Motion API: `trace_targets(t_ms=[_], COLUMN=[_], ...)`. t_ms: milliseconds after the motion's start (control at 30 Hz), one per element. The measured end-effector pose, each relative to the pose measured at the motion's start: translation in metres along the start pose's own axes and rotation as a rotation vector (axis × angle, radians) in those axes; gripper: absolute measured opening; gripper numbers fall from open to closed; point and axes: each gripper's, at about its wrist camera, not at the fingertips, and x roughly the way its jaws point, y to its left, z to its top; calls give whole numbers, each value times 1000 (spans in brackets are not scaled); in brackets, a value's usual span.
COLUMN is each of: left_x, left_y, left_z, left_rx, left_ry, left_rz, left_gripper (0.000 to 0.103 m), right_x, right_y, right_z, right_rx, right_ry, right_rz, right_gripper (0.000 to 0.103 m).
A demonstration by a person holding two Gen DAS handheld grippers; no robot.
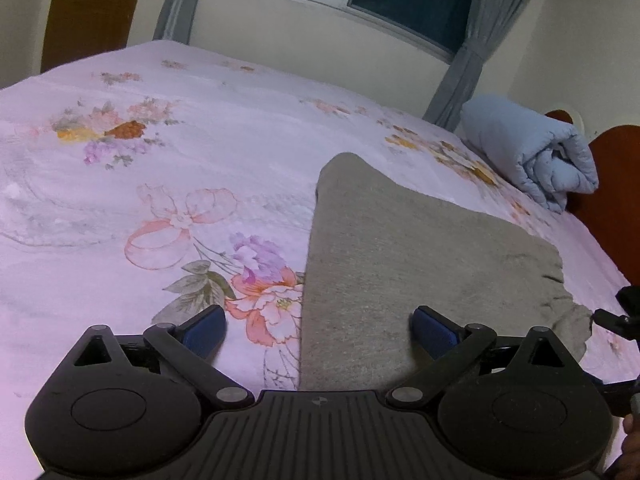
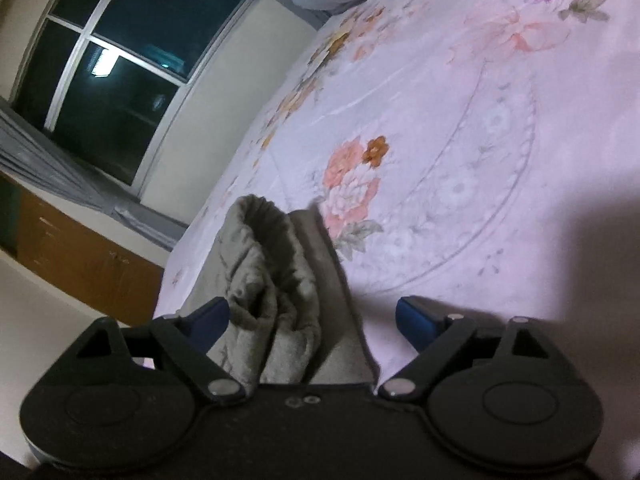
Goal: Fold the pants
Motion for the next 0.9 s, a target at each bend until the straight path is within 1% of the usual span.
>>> trace_targets(t_ms=[67, 300, 400, 533, 667, 700, 733, 767, 800, 833, 867, 900], left_x=[4, 26, 39, 55, 63, 64, 64, 64, 65, 66, 67, 67], left_y=[1, -2, -7, -11, -15, -15, -16, -17, -16, -14, -11, -10], left_z=[1, 6, 9, 14, 14, 14, 14, 14, 15, 15, 16, 16], left_rx=[-16, -48, -72, -139, -142, -145, -143, -129, -117, -117, -122, -114], left_ry=[10, 52, 82, 124, 145, 149, 155, 161, 169, 173, 176, 179], left_rz=[-11, -59, -105, -201, -222, -239, -252, -232, -219, -218, -219, -219], left_gripper=[100, 102, 103, 103, 102, 98, 93, 82, 73, 67, 53, 39], right_x=[6, 25, 34, 46, 50, 51, 51, 51, 53, 56, 60, 62], right_y=[1, 7, 10, 12, 11, 10, 11, 11, 13, 13, 14, 15], right_z=[0, 5, 8, 13, 16, 16, 17, 18, 19, 20, 21, 22], right_rx=[-7, -45, -68, -81, -81, -80, -82, -85, -89, -94, -99, -101], right_ry=[17, 105, 143, 186, 218, 229, 244, 262, 281, 299, 320, 334], right_rz=[15, 71, 90, 117, 141, 145, 145, 151, 154, 141, 122, 117], right_gripper=[91, 93, 93, 93, 92, 92, 89, 85, 84, 79, 66, 59])
